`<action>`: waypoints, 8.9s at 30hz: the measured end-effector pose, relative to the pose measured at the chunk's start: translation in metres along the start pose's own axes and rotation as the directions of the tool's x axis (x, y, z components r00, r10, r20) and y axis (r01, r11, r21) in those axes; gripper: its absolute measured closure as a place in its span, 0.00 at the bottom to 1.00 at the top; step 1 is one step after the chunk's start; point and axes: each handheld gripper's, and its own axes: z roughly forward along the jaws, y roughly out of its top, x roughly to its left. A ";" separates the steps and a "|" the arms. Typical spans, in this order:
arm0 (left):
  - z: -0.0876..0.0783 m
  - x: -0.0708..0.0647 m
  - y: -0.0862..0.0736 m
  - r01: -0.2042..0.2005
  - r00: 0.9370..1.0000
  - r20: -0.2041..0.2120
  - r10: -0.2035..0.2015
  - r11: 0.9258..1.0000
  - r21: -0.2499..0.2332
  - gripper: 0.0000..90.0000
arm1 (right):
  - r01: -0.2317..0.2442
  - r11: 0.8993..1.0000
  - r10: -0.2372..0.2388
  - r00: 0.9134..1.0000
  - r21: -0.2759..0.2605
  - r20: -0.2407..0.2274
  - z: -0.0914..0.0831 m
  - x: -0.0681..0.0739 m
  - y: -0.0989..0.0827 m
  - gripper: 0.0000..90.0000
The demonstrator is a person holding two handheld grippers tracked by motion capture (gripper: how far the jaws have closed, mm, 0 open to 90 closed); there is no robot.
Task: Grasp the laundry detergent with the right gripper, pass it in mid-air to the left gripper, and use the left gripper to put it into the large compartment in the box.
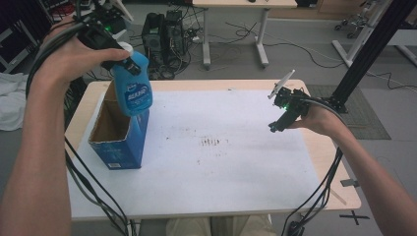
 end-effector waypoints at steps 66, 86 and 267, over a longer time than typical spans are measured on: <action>0.148 0.041 -0.119 0.056 0.996 0.057 -0.069 0.979 0.197 0.42 | 0.042 0.996 -0.043 0.999 0.074 0.017 0.018 0.015 0.004 0.14; 0.145 0.038 -0.122 0.025 0.997 0.064 -0.040 0.975 0.219 0.41 | 0.054 0.995 -0.056 0.998 0.088 0.020 0.022 0.022 0.004 0.14; 0.121 -0.053 0.012 -0.309 0.944 0.161 0.289 0.944 0.116 0.24 | 0.062 0.993 -0.064 0.998 0.096 0.026 0.017 0.030 0.002 0.14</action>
